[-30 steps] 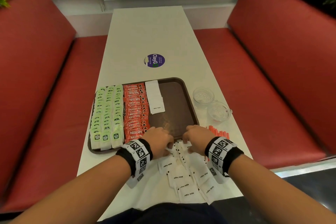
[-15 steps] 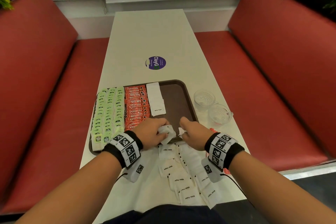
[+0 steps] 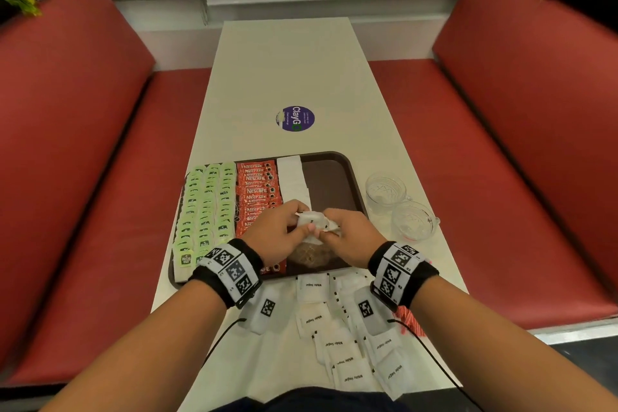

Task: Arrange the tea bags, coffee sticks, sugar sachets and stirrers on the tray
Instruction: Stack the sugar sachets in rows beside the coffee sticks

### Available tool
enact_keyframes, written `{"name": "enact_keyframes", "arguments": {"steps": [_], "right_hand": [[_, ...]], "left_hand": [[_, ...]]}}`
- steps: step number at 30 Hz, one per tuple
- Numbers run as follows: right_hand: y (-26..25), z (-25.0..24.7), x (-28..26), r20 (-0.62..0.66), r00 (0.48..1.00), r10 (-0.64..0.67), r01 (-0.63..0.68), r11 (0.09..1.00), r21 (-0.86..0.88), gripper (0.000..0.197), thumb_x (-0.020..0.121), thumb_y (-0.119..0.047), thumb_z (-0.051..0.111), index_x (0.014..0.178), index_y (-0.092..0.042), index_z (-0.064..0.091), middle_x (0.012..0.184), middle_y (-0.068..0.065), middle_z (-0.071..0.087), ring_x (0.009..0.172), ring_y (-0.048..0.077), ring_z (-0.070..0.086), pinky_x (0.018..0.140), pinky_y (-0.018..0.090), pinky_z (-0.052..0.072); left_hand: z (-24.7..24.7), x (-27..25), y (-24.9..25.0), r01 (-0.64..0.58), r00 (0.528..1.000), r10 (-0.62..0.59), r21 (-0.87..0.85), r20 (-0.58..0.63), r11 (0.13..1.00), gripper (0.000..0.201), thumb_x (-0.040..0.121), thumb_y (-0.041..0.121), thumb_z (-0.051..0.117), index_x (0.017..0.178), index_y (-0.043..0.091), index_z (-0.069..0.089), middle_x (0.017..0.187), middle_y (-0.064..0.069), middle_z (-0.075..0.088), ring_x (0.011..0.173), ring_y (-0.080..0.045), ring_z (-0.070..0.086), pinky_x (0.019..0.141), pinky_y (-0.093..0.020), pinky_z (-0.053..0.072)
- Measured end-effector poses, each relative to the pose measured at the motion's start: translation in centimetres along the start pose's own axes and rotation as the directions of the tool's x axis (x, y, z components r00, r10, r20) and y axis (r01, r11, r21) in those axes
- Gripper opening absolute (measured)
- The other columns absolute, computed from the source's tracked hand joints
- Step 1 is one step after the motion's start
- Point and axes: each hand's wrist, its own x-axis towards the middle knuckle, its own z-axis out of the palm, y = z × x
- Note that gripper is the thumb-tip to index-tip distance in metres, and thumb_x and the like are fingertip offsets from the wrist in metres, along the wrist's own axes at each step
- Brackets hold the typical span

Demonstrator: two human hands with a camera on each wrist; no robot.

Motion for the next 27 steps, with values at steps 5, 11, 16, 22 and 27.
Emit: {"name": "enact_keyframes", "arguments": {"steps": [5,11,16,22,27], "right_hand": [[0.2,-0.6,1.4,0.044,0.999,0.017,-0.010,0.987,-0.160,0.031,0.095,-0.042,0.063,0.075,-0.018,0.059,0.072,-0.001,0.060,0.067,0.015,0.054,0.061,0.029,0.041],[0.6,-1.1,2.3,0.101,0.994,0.037,-0.008,0.961,-0.276,0.030,0.094,-0.044,0.064,0.082,-0.017,0.063,0.076,-0.001,0.061,0.072,0.016,0.057,0.067,0.032,0.045],[1.7,-1.3,2.8,-0.002,0.996,0.091,-0.089,0.978,-0.188,0.030,0.095,-0.042,0.062,0.085,-0.014,0.062,0.079,0.003,0.063,0.076,0.020,0.059,0.073,0.037,0.050],[2.5,-1.7,2.9,-0.029,0.995,0.099,-0.103,0.974,-0.202,0.029,0.099,-0.040,0.057,0.091,-0.013,0.062,0.083,0.003,0.065,0.078,0.021,0.061,0.075,0.038,0.052],[2.7,-1.9,2.8,-0.017,0.993,0.119,-0.120,0.974,-0.192,0.027,0.099,-0.040,0.057,0.092,-0.014,0.062,0.083,0.004,0.066,0.079,0.021,0.061,0.076,0.039,0.053]], "left_hand": [[-1.2,0.8,-0.7,-0.061,0.998,0.066,0.186,-0.019,0.981,0.018,0.090,0.026,0.069,0.107,0.030,0.068,0.092,0.015,0.066,0.082,0.003,0.060,0.068,-0.009,0.044],[-2.2,2.1,-1.5,-0.091,0.994,0.065,0.309,0.092,0.947,0.015,0.090,0.035,0.070,0.102,0.029,0.075,0.083,0.014,0.068,0.078,-0.003,0.060,0.070,-0.025,0.050],[-2.6,3.6,-2.8,0.103,0.995,-0.099,0.310,-0.030,0.945,0.017,0.091,0.026,0.070,0.108,0.027,0.071,0.093,0.012,0.068,0.084,-0.005,0.060,0.076,-0.022,0.048],[-1.0,6.3,-4.0,0.365,0.926,-0.332,0.202,-0.182,0.909,0.021,0.081,0.017,0.072,0.093,0.027,0.057,0.083,0.003,0.065,0.075,-0.015,0.062,0.063,-0.028,0.051],[0.9,7.7,-4.0,0.405,0.893,-0.351,0.162,-0.283,0.900,0.027,0.083,0.012,0.068,0.101,0.023,0.051,0.078,-0.005,0.062,0.070,-0.025,0.060,0.063,-0.033,0.047]]}}
